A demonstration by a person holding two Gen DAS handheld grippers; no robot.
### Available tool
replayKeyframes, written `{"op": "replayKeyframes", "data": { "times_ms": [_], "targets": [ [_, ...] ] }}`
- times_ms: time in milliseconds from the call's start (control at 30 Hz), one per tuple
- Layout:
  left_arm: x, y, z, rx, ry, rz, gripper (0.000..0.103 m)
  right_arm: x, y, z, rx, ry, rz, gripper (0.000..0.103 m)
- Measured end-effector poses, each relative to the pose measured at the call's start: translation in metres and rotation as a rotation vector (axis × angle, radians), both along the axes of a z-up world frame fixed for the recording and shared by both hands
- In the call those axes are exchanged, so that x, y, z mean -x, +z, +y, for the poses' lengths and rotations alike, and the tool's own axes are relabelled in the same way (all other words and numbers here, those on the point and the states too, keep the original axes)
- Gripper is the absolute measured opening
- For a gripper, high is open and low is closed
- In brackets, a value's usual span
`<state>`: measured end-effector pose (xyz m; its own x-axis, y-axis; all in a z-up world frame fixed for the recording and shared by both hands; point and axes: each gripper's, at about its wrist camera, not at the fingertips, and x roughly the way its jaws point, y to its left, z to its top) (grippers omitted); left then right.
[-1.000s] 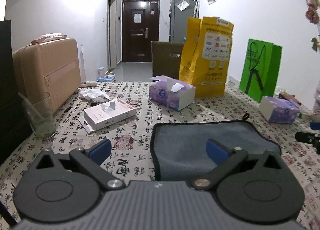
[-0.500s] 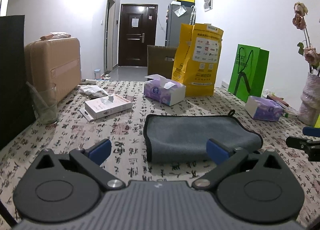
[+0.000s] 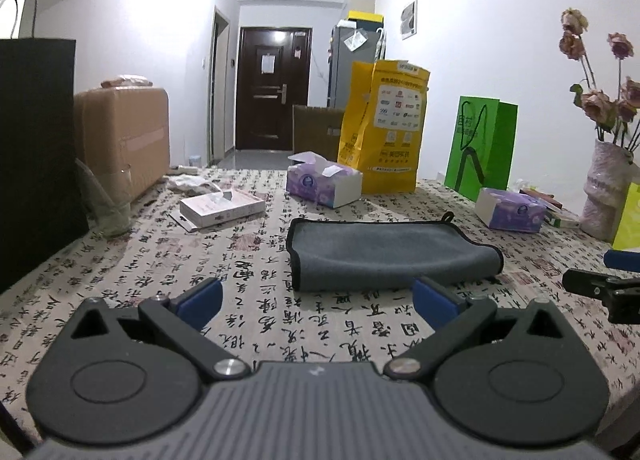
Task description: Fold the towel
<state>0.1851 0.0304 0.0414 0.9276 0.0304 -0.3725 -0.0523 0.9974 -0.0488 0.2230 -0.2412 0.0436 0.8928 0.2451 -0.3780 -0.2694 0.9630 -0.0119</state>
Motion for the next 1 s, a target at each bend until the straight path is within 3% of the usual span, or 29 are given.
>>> {"op": "replayKeyframes", "data": {
  "times_ms": [400,1000],
  "targets": [
    [0.072,0.001,-0.008,-0.029,0.002,-0.054,0.103,0.073,-0.003,0.012,0.052,0.01,-0.079,0.1],
    [0.13,-0.01,-0.017,-0.044,0.049,-0.122,0.103,0.142,-0.018,0.018,0.014,0.044,-0.066,0.1]
  ]
}}
